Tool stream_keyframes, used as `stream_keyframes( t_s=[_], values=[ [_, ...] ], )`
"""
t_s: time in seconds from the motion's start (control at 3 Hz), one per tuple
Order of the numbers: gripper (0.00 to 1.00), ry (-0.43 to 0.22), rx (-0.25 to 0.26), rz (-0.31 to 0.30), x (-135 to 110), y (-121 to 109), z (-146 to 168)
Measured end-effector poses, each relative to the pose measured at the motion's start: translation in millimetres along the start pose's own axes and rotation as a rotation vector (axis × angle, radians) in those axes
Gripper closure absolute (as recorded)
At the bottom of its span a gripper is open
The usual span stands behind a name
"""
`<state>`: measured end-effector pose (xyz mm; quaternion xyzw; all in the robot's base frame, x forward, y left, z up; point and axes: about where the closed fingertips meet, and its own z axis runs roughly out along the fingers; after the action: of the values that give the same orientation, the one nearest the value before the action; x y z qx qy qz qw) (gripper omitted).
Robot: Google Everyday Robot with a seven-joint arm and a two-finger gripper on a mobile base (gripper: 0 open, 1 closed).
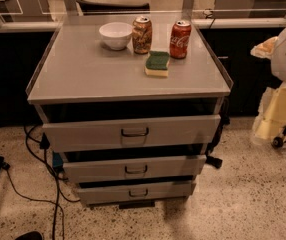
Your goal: Open middle drawer
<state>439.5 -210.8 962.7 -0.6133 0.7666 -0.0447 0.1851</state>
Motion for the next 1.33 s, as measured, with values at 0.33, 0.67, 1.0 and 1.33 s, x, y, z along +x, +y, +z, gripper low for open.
stream_keyframes(
  t_s=[0.33,0.67,1.0,1.33],
  values=[
    [0.00,-0.046,0.030,-0.029,-3.8,6.1,37.5],
    [0.00,-0.078,0.027,-0.039,-8.4,7.0,86.5],
    [0.00,-0.088,-0.001,-0.039,-10.3,9.5,131.4],
    [0.00,-0.085,-0.043,-0.035,-11.0,17.6,169.1]
  ],
)
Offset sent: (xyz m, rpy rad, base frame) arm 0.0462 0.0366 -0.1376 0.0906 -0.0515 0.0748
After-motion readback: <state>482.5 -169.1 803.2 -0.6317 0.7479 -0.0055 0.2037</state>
